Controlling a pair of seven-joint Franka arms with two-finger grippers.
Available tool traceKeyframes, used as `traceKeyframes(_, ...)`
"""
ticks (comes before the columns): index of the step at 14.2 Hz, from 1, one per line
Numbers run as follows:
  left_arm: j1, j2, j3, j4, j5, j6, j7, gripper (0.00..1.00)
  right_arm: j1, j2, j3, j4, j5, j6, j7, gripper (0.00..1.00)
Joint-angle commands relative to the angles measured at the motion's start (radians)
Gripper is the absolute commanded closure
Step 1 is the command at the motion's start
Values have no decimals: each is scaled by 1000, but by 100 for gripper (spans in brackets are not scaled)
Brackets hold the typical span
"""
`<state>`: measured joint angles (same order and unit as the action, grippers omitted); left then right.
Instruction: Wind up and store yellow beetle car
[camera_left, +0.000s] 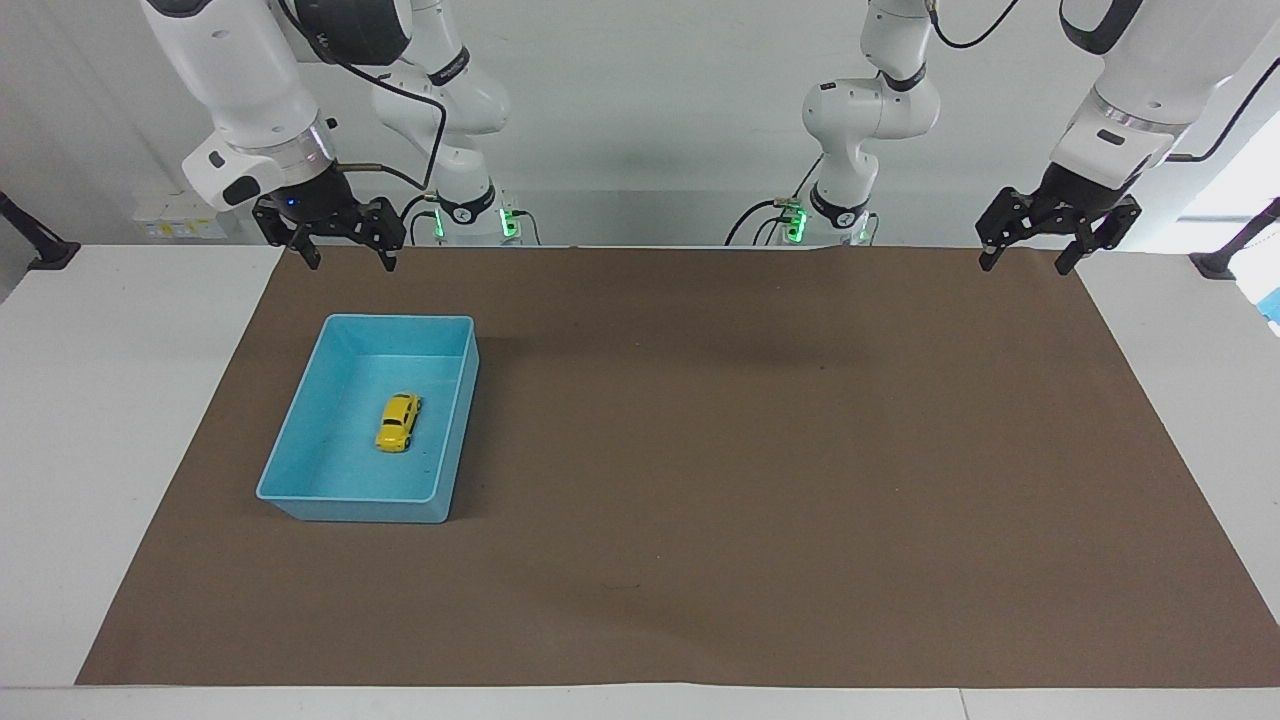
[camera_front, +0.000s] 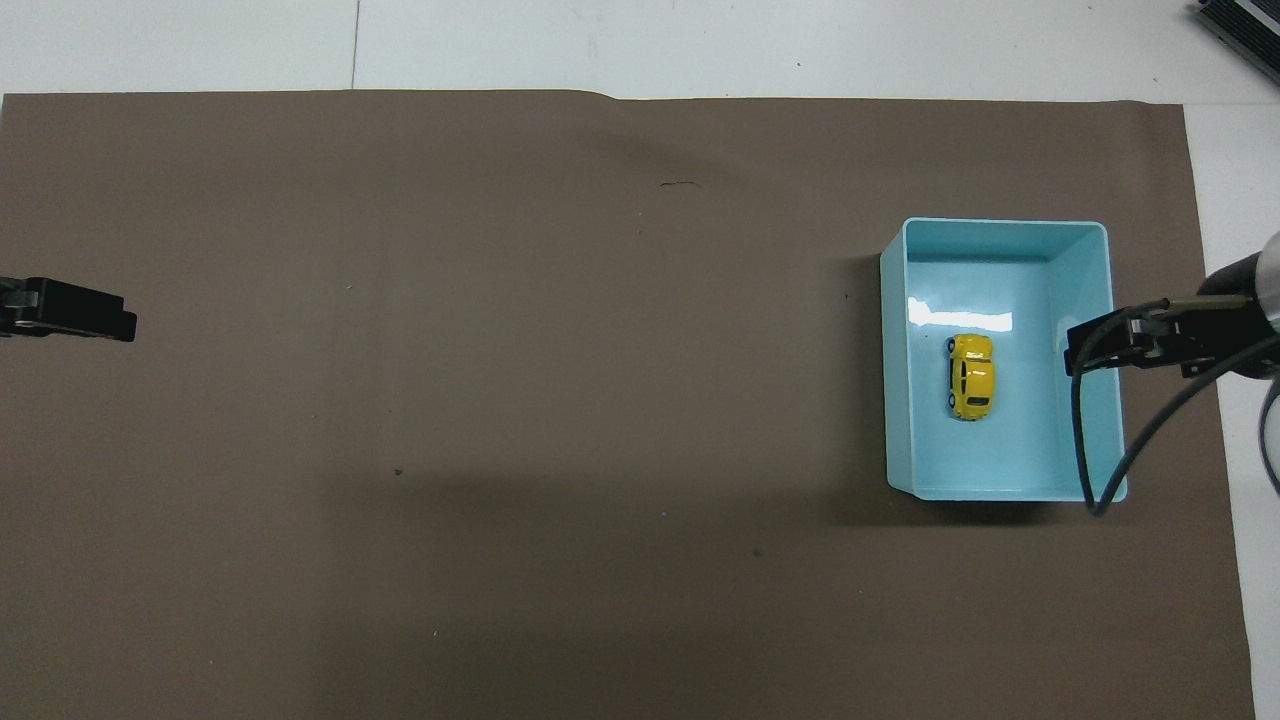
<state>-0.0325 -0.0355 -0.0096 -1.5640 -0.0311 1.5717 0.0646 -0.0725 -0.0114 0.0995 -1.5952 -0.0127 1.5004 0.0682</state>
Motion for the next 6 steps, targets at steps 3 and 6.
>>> traceKeyframes(3, 11, -6, -7, 7, 13, -21, 6, 0, -13, -4, 6, -8, 33, 17, -25, 0)
traceKeyframes(6, 11, -6, -7, 8, 13, -21, 6, 0, -12, -4, 6, -8, 34, 17, -25, 0)
